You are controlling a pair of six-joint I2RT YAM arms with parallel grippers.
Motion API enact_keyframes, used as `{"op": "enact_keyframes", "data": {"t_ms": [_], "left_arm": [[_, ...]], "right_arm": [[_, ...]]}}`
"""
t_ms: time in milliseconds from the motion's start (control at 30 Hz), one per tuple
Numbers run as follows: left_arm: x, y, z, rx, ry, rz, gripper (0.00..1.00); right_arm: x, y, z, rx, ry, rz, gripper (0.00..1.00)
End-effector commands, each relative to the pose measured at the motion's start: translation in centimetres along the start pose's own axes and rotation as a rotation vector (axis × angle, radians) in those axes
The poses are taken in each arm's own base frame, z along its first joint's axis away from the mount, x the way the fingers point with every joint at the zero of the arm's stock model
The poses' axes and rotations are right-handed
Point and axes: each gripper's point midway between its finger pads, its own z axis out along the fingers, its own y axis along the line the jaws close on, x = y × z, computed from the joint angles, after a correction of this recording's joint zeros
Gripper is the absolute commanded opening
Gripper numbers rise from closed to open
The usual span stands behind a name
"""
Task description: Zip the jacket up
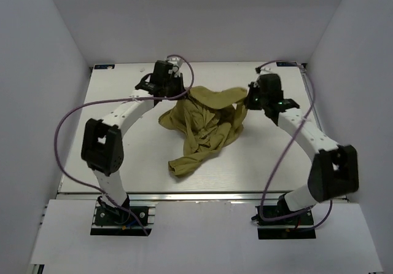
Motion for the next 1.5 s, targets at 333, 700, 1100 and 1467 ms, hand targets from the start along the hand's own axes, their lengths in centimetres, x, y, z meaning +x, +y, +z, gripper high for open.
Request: {"op": "enact_keyframes", "data": {"t_ms": [333, 700, 1100, 1467], "left_arm": [[-8.8, -15.1, -43.0, 0.583, -0.902, 0.203, 0.00], [-9.2, -16.0, -44.1, 0.630, -0.902, 0.188, 0.00], [-4.2, -18.6, -13.1, 0.669, -0.282, 0.134, 0.00], [2.0, -18.1, -4.9, 0.495, -0.023, 0.228, 0.98]], "right_arm": [[-17.8, 9.8, -39.5, -0.430, -1.035, -0.393, 0.00], [-19.6, 8.2, -41.8, -0.342, -1.064, -0.268, 0.00], [-13.4, -10.5, -14.4, 0.239, -0.429, 0.146, 0.00], [-8.2, -15.5, -11.4, 0.188, -0.263, 0.186, 0.89]]}}
